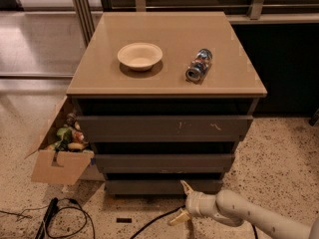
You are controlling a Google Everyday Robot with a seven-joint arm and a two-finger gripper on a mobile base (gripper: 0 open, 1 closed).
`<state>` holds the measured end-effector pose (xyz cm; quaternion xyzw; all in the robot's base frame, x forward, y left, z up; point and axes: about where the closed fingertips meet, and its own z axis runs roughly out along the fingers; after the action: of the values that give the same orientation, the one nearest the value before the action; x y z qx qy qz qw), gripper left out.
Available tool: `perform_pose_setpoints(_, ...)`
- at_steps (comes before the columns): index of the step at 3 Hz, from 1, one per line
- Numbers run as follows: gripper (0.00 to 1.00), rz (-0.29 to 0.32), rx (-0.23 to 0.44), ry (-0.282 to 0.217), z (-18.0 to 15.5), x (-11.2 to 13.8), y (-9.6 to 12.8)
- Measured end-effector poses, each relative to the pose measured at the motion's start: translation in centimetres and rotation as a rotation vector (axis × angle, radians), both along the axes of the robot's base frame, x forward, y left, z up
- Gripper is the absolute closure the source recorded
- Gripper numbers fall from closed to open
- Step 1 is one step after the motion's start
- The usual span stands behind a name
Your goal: Open bottom drawer
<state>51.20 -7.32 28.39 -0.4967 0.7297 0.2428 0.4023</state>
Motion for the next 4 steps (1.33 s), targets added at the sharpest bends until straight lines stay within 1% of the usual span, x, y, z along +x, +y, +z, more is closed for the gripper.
perform_pose_setpoints(1, 0.0, -0.004, 0.026, -0.011, -1.6, 1.0, 0.6)
perform_pose_setpoints(2, 0.0, -0.001, 0.016, -0.04, -3.0, 2.5, 1.0)
perform_pose_setpoints(3, 0.0, -0.016, -0.019, -0.057, -5.1, 5.0, 0.7)
perform_pose_setpoints(4, 0.0, -0.023, -0.03, -0.049, -7.4, 7.3, 0.1)
